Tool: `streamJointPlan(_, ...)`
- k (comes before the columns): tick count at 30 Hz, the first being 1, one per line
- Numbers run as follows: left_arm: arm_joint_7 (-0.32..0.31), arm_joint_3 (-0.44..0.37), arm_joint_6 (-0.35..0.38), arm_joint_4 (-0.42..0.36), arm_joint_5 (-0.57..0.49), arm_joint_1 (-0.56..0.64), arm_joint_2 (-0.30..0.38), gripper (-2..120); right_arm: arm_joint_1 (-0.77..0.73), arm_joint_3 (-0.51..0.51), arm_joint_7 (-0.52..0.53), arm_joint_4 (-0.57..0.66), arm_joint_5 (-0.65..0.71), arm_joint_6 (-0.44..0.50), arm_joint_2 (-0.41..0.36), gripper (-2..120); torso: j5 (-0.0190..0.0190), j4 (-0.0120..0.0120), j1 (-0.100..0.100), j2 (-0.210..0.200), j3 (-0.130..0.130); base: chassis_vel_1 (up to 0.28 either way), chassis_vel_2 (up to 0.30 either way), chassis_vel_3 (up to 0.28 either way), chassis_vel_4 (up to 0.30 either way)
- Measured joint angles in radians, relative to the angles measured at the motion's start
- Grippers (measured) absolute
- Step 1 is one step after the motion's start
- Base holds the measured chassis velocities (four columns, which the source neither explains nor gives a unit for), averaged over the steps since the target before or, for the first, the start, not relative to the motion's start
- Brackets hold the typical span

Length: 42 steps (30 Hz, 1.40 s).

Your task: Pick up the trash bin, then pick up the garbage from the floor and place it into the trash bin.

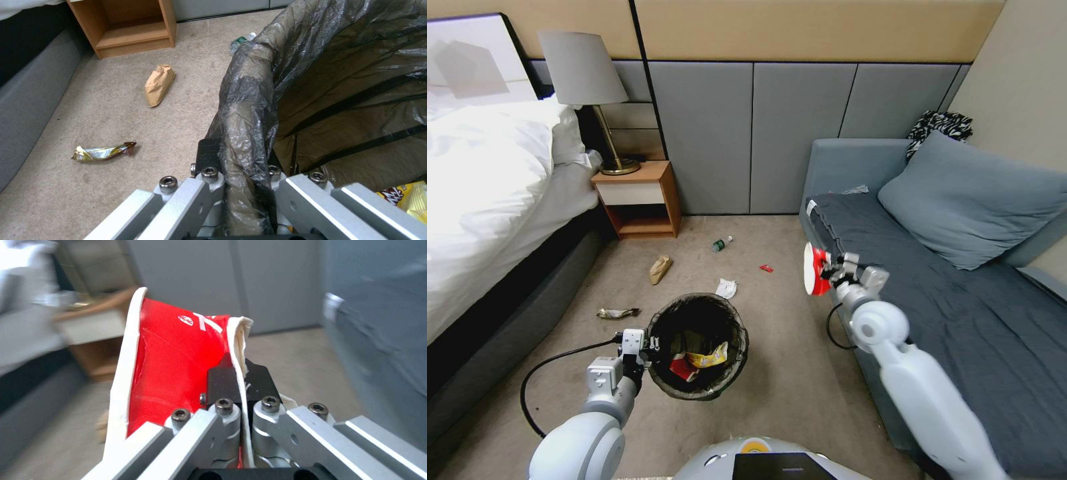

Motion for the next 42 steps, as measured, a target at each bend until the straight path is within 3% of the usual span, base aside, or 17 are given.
streamJointPlan(14,0.000,-0.007,0.002,-0.001,-0.001,0.022,0.012,1,-0.004,-0.076,-0.234,0.138,-0.047,-0.017,-0.002,0,-0.0001,0.0001,0.000,0.000,0.000,0.000,0.000,0.000,0.000)
streamJointPlan(21,0.000,-0.006,0.006,-0.001,-0.001,0.030,0.016,1,-0.022,-0.213,-0.328,0.125,-0.146,0.011,0.030,0,0.0000,0.0000,0.000,0.000,0.000,0.000,0.000,0.000,0.000)
streamJointPlan(33,0.001,0.001,0.010,-0.001,0.000,0.037,0.017,1,0.019,-0.381,-0.335,0.073,-0.185,0.025,0.049,0,-0.0001,0.0001,0.000,0.000,0.000,0.000,0.000,0.000,0.000)
streamJointPlan(42,0.001,0.004,0.011,-0.001,0.001,0.040,0.017,1,0.024,-0.439,-0.334,0.059,-0.207,0.025,0.046,0,-0.0001,0.0001,0.000,0.000,0.000,0.000,0.000,0.000,0.000)
